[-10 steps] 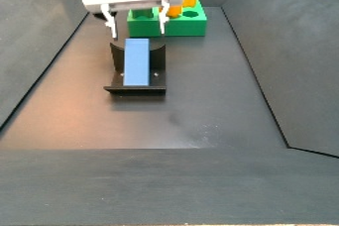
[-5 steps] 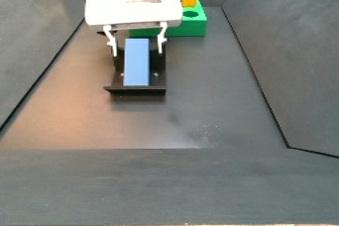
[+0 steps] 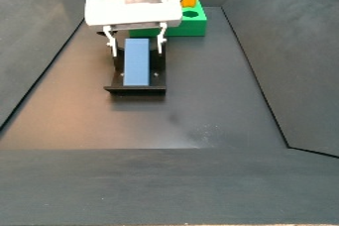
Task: Pick up the rectangle object. Move up. Place the rectangle object on the fixture. Regrasp the rectangle object. Move to above the board. Insert the rectangle object.
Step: Regrasp the rectangle object, then move to above the board.
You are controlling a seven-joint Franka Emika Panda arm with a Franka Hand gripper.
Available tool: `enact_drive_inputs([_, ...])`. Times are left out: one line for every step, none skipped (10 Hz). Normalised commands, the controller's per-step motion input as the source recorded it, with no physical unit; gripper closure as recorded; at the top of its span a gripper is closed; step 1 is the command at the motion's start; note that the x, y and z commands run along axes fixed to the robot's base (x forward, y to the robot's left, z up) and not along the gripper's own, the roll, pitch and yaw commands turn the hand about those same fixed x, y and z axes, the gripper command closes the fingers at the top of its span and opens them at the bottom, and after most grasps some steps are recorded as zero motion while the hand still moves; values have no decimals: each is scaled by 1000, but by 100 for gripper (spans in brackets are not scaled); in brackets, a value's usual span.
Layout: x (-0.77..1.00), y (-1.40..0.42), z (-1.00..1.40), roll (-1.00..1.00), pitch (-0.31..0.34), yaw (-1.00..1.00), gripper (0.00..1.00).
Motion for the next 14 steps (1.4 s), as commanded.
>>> enact_drive_inputs([0, 0, 0, 0, 0, 0, 100])
enact_drive_inputs([131, -1, 1000, -222, -206, -51, 100])
enact_drive_inputs([125, -2, 1000, -218, -192, -71, 100])
enact_drive_inputs([118, -1, 1000, -210, -169, -98, 100])
enact_drive_inputs([106, 2, 1000, -179, -124, -134, 100])
enact_drive_inputs([101, 2, 1000, -156, -91, -144, 100])
enact_drive_inputs([91, 4, 1000, -130, -41, -145, 100])
enact_drive_inputs([86, 4, 1000, -117, -4, -135, 100])
enact_drive_inputs([80, 4, 1000, -104, 35, -118, 100])
enact_drive_inputs([73, 4, 1000, -90, 69, -99, 100])
enact_drive_inputs([66, 3, 1000, -75, 113, -67, 100])
enact_drive_inputs([61, 3, 1000, -65, 139, -39, 100])
enact_drive_inputs([58, 0, 1000, -49, 158, 1, 100])
enact_drive_inputs([60, -2, 1000, -45, 163, 20, 100])
